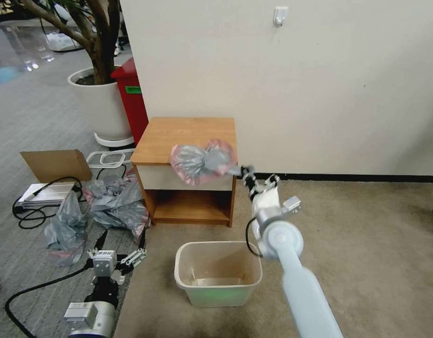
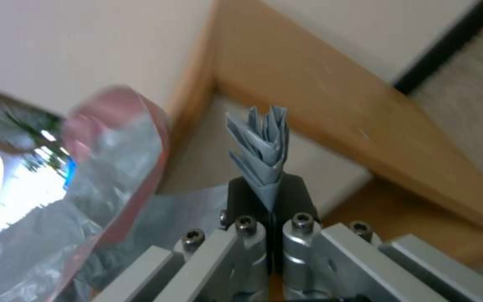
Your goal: Pick up the garbage bag from the table and place it over the trash can.
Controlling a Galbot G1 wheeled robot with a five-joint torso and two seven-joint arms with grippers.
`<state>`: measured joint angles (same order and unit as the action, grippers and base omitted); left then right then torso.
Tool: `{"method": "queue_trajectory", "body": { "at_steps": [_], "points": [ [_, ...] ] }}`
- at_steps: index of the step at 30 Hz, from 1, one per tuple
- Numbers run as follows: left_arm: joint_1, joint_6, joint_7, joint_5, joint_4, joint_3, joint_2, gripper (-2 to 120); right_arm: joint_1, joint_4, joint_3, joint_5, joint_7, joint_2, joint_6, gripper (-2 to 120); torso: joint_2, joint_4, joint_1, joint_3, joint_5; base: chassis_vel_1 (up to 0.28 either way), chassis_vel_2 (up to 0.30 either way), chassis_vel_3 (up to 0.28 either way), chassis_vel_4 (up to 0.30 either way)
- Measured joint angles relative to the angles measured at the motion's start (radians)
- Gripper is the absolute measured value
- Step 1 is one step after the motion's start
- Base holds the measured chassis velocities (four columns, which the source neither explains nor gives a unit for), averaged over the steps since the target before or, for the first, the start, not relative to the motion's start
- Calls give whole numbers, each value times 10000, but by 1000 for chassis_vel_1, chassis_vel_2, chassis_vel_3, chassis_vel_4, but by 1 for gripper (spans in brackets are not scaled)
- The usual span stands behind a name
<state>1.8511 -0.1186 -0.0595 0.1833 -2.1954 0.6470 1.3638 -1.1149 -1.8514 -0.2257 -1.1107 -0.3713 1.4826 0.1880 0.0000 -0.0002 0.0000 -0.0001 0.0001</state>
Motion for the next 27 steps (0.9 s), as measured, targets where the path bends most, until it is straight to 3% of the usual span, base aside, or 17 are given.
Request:
{"method": "queue_trajectory", "body": {
  "at_steps": [8,15,27],
  "points": [
    [-60,-113,-255,356,-151,227,54,100,-1177,-1522,1022,366,-1183,-1131,938,0,0,3,0,1,0,0,0,0,0],
    [-190,-76,-373,724,-288,510,-87,100,-2688,-2593,1953,1338,-1534,-2249,1591,0,0,0,1,0,-1,0,0,0,0],
    [-266,38,-361,583,-282,187,-29,100,-3187,-2842,2372,1896,-1184,-2555,2184,0,0,2,0,0,-1,0,0,0,0]
  ]
}}
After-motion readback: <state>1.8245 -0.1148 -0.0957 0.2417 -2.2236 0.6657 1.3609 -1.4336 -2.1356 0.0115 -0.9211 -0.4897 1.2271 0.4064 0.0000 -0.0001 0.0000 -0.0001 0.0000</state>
